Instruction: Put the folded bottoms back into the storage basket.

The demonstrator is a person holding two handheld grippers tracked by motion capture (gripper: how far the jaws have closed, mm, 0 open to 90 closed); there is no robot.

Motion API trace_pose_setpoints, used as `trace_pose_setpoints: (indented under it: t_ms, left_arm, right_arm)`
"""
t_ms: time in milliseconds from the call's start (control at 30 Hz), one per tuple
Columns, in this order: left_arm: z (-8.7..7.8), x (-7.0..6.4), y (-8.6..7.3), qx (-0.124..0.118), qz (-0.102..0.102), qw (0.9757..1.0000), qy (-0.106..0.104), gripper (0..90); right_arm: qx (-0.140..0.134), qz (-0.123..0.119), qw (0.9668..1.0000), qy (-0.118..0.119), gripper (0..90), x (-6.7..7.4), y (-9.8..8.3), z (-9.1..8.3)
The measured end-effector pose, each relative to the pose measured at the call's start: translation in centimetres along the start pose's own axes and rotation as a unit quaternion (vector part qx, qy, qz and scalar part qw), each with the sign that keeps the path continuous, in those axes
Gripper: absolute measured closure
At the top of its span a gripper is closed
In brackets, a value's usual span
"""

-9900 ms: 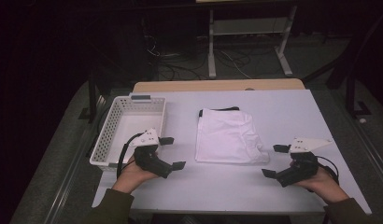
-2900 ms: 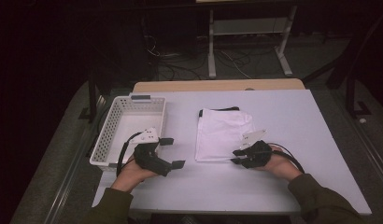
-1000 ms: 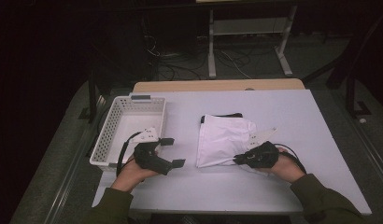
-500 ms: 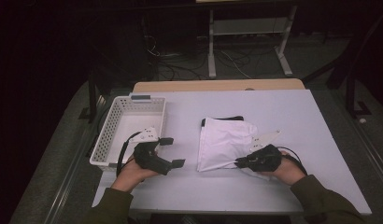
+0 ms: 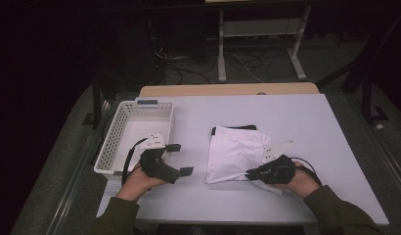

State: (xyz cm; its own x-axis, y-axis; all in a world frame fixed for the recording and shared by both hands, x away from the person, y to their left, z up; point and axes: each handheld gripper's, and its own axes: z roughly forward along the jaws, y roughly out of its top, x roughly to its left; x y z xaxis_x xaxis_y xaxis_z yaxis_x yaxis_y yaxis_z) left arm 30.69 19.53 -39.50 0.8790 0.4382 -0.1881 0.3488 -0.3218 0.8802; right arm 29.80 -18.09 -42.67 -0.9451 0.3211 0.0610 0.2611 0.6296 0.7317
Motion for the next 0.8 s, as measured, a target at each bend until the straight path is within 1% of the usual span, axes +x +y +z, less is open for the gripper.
trace_pose_setpoints:
  t_ms: [33,267,300,500,700,733,800]
  left_arm:
    - [0.0,0.0,0.0,0.000,0.000,1.0000,0.000,0.0]
    - [0.0,0.0,0.0,0.001,0.001,1.0000,0.000,0.0]
    - [0.0,0.0,0.0,0.000,0.000,1.0000,0.000,0.0]
    - [0.0,0.0,0.0,0.001,0.000,1.0000,0.000,0.0]
    - [0.0,0.0,0.0,0.001,0.001,1.0000,0.001,0.0]
    - [0.0,0.0,0.0,0.001,0.001,1.0000,0.001,0.0]
    - [0.0,0.0,0.0,0.001,0.000,1.0000,0.001,0.0]
  right_arm:
    - [0.001,0.000,1.0000,0.002,83.4,0.3,-0.3,-0.1]
    - [0.002,0.003,1.0000,0.008,83.3,1.1,-0.9,-0.5]
    - [0.002,0.000,1.0000,0.009,83.3,1.1,-1.0,-0.6]
    - [0.010,-0.001,0.9998,0.017,83.3,2.0,-1.7,-0.8]
    - [0.013,-0.002,0.9997,0.019,83.3,2.5,-2.3,-1.2]
    - [0.014,0.001,0.9997,0.020,83.2,2.5,-2.4,-1.2]
    - [0.015,-0.002,0.9997,0.021,83.2,2.6,-2.6,-1.2]
